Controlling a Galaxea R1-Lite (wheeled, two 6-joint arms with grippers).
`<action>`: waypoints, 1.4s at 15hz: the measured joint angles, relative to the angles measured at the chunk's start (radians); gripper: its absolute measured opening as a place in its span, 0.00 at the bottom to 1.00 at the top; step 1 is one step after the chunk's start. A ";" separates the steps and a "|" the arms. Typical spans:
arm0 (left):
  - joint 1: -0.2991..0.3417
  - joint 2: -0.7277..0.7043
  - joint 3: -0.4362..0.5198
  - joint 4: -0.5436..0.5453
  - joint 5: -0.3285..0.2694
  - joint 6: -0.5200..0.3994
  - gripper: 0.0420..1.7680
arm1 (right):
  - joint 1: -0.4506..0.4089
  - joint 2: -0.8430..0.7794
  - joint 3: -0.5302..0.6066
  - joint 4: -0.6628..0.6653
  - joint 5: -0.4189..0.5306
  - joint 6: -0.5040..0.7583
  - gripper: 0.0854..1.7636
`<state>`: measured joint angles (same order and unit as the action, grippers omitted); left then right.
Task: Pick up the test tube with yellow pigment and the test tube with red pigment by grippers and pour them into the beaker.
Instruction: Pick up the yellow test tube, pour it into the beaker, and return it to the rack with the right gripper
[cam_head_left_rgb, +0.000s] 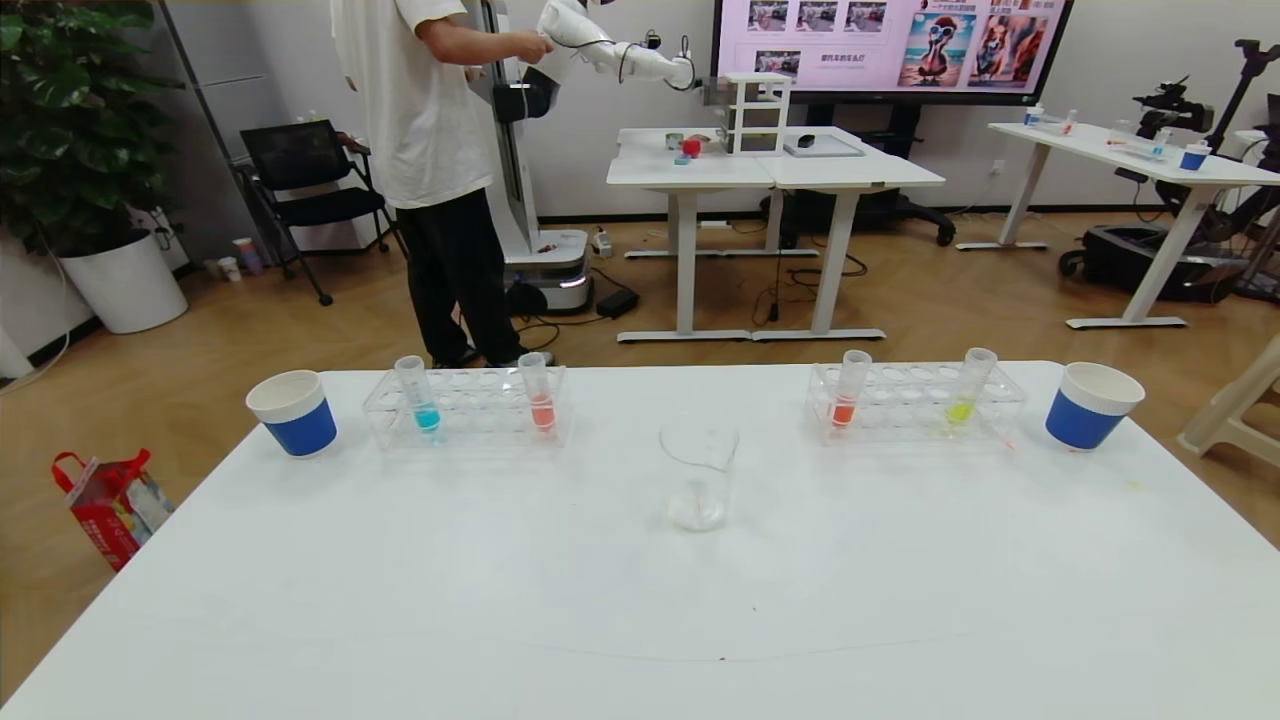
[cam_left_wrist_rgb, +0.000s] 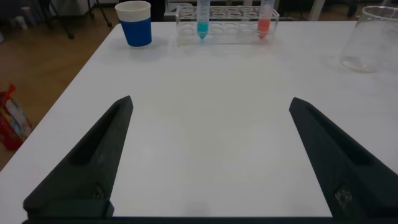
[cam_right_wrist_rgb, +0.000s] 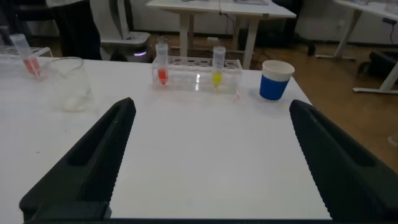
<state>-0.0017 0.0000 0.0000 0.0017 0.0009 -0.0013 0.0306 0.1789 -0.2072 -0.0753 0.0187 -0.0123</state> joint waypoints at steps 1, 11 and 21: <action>0.000 0.000 0.000 0.000 0.000 0.000 0.99 | 0.013 0.075 -0.028 -0.055 0.000 0.001 0.98; 0.000 0.000 0.000 0.000 0.000 0.000 0.99 | 0.013 1.015 -0.192 -0.704 0.026 0.012 0.98; 0.000 0.000 0.000 0.000 0.000 0.000 0.99 | -0.093 1.714 -0.323 -1.261 0.084 0.025 0.98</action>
<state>-0.0017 0.0000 0.0000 0.0013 0.0013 -0.0013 -0.0623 1.8930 -0.5306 -1.3360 0.1028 0.0128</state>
